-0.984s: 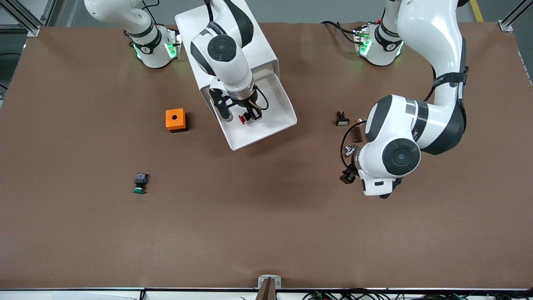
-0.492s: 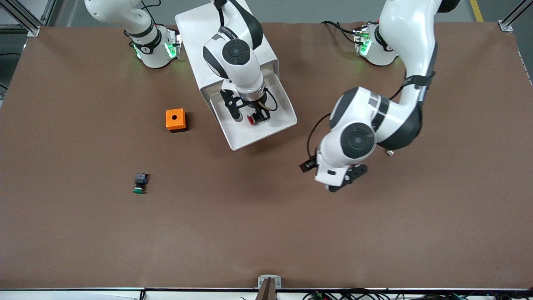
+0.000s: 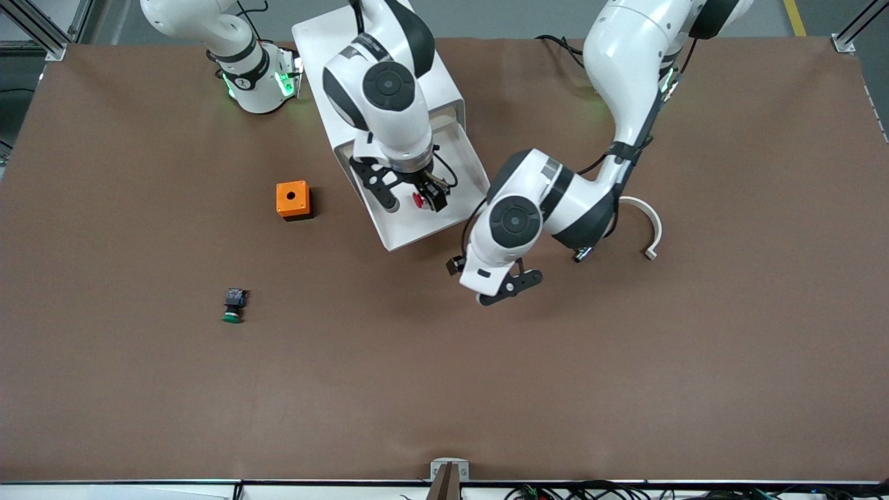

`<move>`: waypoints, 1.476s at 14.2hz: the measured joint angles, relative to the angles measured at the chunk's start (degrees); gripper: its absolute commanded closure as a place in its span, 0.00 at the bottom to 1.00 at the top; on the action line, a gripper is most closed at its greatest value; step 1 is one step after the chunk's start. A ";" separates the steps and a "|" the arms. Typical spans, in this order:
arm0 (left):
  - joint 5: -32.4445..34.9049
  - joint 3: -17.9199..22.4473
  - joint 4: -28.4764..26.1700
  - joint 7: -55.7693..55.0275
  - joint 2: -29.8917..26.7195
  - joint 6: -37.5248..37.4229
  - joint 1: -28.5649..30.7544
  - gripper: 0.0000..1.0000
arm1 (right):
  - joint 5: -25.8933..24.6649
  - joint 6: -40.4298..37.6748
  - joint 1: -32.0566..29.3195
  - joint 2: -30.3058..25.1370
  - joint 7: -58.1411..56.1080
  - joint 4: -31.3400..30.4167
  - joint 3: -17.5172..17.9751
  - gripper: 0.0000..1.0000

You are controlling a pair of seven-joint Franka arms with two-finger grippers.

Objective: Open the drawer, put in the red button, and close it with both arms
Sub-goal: 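Push the drawer closed with the left gripper while the right gripper withdraws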

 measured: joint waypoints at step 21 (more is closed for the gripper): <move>-6.70 -5.90 -3.70 -17.11 1.50 0.38 -14.73 0.00 | -5.17 -21.40 -42.82 -5.10 -81.80 9.97 -0.74 0.00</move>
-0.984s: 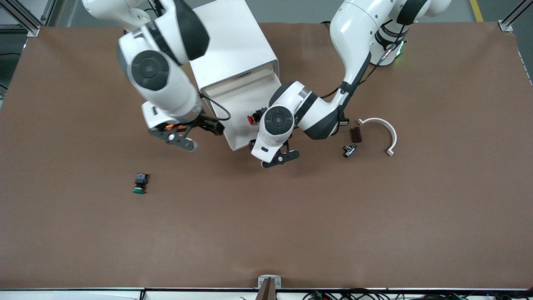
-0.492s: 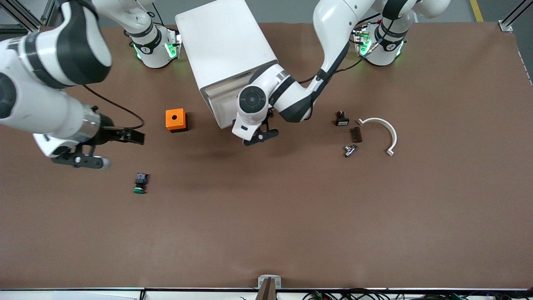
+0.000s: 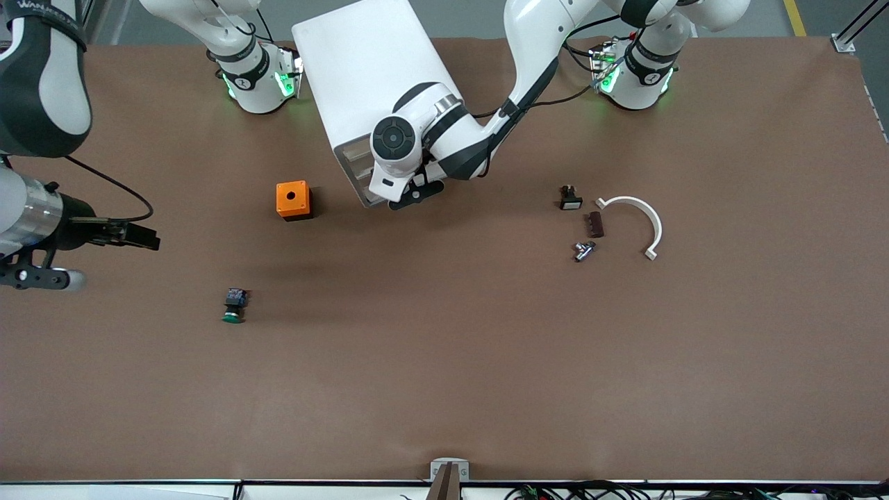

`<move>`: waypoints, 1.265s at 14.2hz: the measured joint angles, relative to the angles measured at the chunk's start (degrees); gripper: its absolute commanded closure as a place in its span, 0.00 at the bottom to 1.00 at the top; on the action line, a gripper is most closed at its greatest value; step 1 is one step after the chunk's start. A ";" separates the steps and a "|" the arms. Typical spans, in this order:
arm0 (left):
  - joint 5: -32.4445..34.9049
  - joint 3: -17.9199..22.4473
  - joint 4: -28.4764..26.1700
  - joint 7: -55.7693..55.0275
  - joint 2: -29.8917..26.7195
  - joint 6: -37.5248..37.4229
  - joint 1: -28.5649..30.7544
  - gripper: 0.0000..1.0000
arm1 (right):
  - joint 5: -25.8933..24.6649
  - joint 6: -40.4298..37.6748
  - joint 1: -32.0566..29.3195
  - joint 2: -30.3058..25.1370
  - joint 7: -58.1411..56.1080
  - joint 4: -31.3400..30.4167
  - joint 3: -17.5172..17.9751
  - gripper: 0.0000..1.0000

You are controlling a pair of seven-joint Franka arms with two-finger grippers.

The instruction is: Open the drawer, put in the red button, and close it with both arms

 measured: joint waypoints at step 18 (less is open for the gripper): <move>14.85 0.73 0.55 16.63 -17.48 -8.12 32.82 0.00 | -0.81 -15.13 -3.06 -1.75 -0.83 9.76 1.53 0.00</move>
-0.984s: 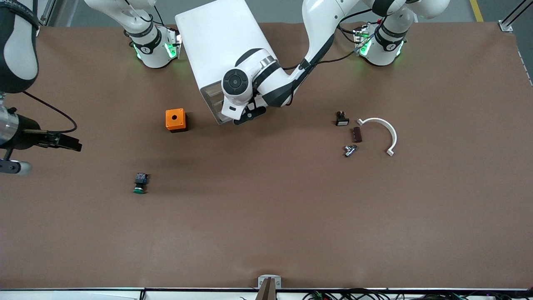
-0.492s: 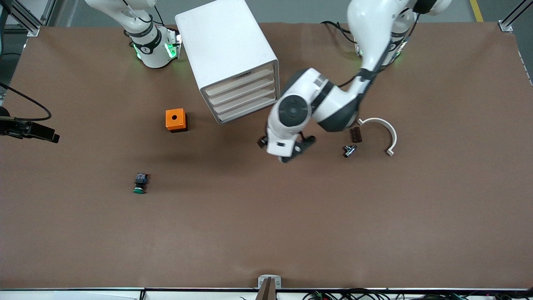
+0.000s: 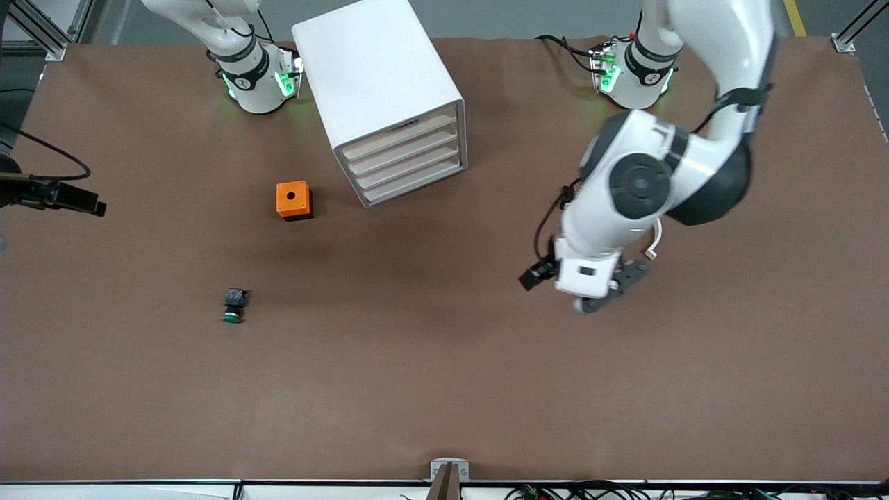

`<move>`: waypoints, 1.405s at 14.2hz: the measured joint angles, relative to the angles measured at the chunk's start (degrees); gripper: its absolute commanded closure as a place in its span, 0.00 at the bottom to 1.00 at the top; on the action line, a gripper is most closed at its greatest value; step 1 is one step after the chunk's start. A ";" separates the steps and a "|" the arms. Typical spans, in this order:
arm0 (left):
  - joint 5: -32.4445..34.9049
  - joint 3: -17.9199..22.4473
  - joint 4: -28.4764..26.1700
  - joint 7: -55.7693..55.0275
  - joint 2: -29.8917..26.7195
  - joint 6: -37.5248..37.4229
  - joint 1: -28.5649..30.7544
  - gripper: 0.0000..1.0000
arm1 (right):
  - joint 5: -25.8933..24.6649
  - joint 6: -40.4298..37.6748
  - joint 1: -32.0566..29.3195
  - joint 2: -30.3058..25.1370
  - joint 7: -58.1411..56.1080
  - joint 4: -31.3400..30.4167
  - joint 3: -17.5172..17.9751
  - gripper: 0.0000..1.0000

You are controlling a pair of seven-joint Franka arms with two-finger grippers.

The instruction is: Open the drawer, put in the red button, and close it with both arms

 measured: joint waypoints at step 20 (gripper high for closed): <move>0.04 -0.23 -18.64 43.45 -35.93 -17.03 20.17 0.00 | -0.02 12.01 2.20 -16.71 -4.38 -18.02 0.09 0.00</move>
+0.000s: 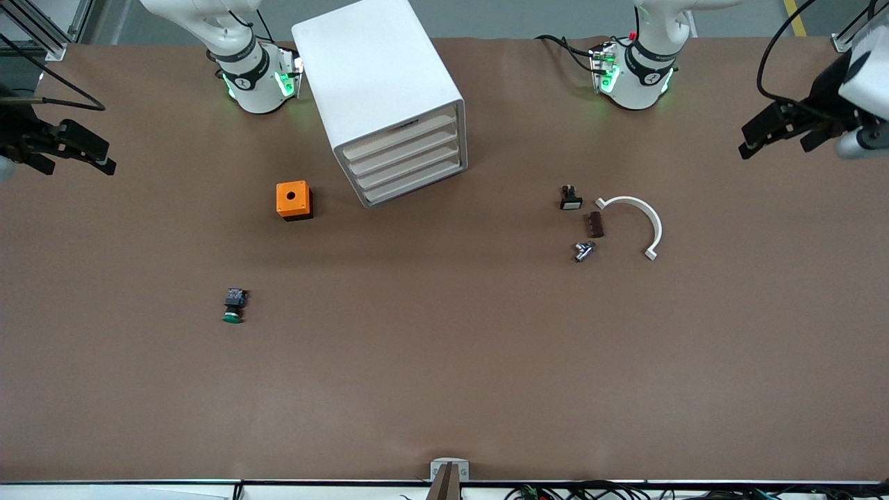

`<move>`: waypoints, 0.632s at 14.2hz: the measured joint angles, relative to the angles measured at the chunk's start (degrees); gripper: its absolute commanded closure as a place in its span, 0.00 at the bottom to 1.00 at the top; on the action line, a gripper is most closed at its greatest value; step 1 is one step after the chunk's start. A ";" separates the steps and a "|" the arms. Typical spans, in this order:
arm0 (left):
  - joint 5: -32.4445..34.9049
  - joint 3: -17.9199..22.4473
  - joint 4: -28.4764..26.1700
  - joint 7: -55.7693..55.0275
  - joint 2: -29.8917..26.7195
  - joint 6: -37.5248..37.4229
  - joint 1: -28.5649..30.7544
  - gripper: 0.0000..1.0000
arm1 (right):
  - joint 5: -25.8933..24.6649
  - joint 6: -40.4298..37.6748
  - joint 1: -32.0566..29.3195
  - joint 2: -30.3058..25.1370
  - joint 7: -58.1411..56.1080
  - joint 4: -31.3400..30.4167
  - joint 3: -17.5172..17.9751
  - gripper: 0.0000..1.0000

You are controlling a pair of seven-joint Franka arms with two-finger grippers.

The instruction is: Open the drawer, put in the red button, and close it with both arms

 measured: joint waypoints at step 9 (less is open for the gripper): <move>2.07 -0.44 -3.24 0.06 -2.57 0.01 -0.03 0.00 | -0.01 -2.19 -0.02 -0.11 -0.83 0.31 -0.18 0.00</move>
